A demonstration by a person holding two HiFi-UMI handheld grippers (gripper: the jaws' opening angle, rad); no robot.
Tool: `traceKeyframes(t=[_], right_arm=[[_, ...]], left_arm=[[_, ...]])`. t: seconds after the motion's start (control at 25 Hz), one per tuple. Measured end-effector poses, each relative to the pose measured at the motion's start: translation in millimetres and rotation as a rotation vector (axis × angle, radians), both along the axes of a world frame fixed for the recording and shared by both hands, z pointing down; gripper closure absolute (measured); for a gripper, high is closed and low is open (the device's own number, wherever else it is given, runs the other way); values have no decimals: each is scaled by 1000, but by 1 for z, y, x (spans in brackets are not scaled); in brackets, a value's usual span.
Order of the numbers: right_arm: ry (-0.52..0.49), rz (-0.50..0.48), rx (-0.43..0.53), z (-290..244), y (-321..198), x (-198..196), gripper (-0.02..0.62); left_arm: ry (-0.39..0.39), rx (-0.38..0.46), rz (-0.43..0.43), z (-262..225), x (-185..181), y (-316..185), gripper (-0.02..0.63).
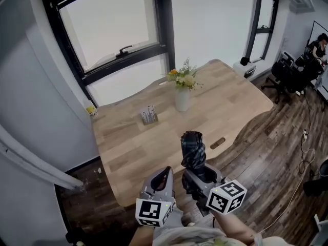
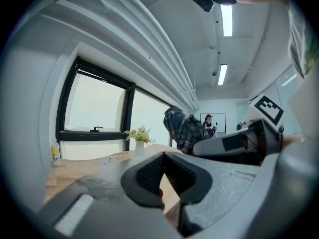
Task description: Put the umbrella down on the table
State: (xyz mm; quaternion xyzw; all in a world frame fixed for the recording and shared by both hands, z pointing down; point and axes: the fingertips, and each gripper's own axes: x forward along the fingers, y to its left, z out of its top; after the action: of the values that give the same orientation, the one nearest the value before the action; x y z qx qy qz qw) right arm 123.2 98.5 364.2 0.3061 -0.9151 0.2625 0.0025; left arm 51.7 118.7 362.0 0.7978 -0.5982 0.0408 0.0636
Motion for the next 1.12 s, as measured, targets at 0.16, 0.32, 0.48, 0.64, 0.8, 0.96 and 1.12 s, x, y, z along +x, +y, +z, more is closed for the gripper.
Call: traceKeyframes(t=[0.16, 0.32, 0.48, 0.64, 0.8, 0.96, 1.12], right_arm=[[3, 11, -12, 1, -23, -16, 400], [8, 24, -24, 3, -41, -32, 400], [21, 43, -46, 11, -56, -44, 400], [30, 64, -69, 18, -70, -57, 400], [34, 95, -87, 23, -78, -68, 400], [36, 123, -116, 33, -80, -78, 400], [42, 139, -148, 43, -83, -82, 400]], left_arm=[[9, -9, 1, 4, -18, -20, 601], [20, -16, 6, 7, -36, -37, 601], [33, -22, 22, 12, -52, -52, 601], [39, -32, 39, 17, -68, -67, 601], [48, -45, 60, 22, -81, -77, 601], [53, -61, 88, 30, -91, -83, 601], [60, -80, 109, 40, -94, -90, 601]])
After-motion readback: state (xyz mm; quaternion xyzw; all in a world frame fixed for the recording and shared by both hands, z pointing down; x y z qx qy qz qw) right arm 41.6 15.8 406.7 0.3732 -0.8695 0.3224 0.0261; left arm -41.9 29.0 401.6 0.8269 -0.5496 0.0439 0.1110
